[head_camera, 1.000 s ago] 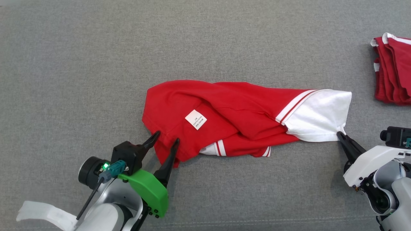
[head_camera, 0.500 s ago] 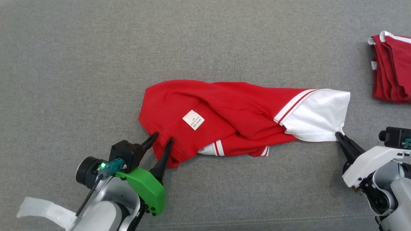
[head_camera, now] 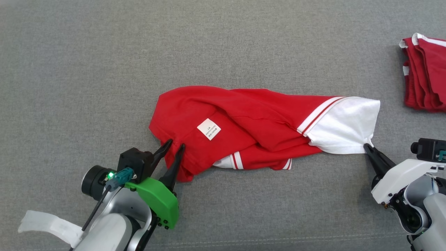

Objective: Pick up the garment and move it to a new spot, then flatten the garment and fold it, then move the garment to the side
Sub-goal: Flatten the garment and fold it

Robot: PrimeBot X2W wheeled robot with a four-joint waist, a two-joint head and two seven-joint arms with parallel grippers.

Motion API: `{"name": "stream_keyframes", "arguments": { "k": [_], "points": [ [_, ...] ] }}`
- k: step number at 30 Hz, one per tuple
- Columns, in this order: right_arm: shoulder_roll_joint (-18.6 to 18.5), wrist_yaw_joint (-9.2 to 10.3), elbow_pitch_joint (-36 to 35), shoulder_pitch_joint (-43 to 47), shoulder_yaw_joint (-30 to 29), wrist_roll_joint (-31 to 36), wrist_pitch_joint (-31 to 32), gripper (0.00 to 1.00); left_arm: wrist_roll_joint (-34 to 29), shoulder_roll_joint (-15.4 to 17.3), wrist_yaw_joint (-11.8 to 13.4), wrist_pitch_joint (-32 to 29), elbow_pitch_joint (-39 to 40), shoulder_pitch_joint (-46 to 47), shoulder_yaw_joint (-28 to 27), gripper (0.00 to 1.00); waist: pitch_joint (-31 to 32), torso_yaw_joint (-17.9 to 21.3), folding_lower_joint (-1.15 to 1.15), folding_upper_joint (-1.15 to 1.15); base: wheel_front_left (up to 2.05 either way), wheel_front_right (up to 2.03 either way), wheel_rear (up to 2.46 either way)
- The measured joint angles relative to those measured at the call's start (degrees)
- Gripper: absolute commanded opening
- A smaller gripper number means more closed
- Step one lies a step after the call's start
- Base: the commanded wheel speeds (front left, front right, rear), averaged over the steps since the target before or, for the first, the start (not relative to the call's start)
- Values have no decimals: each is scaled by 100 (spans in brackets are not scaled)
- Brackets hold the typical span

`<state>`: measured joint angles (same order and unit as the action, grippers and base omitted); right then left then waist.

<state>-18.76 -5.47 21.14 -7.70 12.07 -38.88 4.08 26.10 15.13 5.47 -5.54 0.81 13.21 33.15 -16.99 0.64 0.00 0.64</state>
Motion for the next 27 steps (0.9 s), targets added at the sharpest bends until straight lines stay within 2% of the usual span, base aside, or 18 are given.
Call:
{"name": "stream_keyframes", "arguments": {
  "k": [9, 19, 24, 27],
  "points": [
    [1, 0, 19, -1, 1, 0, -1, 0, -2, -8, -44, 5, 0, 10, 18, 38, 0, -9, 0, 0, 0, 0, 0],
    [1, 0, 53, -3, 1, 0, -7, 0, -9, -20, -49, 13, 29, 115, 27, 39, 16, -25, 0, 0, 0, 0, 0],
    [1, -1, 62, -4, 1, 0, -7, 0, -9, -22, -51, 13, 30, 115, 29, 35, 24, -29, 0, 0, 0, 0, 0],
    [1, 0, 64, -4, 1, 0, -7, 0, -9, -22, -51, 13, 24, 115, 31, 35, 24, -29, 0, 0, 0, 0, 0]
  ]
}}
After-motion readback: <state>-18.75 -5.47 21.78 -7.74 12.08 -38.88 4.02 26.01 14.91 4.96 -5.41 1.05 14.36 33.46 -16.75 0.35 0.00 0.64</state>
